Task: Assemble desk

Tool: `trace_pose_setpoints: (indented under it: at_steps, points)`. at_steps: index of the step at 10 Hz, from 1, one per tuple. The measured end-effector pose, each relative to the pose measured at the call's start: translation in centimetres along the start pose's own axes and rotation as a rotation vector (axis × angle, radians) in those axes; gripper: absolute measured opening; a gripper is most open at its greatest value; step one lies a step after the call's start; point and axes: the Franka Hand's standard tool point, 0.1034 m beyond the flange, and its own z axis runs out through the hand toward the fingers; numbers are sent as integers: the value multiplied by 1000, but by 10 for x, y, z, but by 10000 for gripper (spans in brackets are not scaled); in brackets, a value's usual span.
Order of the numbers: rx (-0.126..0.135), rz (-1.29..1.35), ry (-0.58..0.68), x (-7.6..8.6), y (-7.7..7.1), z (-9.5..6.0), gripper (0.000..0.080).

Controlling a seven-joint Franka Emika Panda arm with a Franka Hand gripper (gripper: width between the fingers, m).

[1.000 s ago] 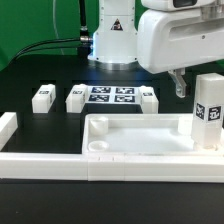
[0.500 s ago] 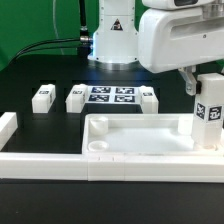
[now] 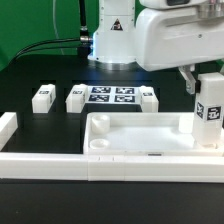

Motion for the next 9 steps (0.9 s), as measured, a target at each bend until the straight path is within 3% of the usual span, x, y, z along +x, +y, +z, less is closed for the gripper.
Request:
trace_pose_setpoints:
  at_steps: [3, 6, 8, 9]
  points:
    - [16, 413, 48, -5, -5, 3, 292]
    - [27, 834, 31, -10, -20, 6, 292]
    - [32, 921, 20, -11, -23, 6, 292]
    - [25, 851, 20, -11, -22, 6, 364]
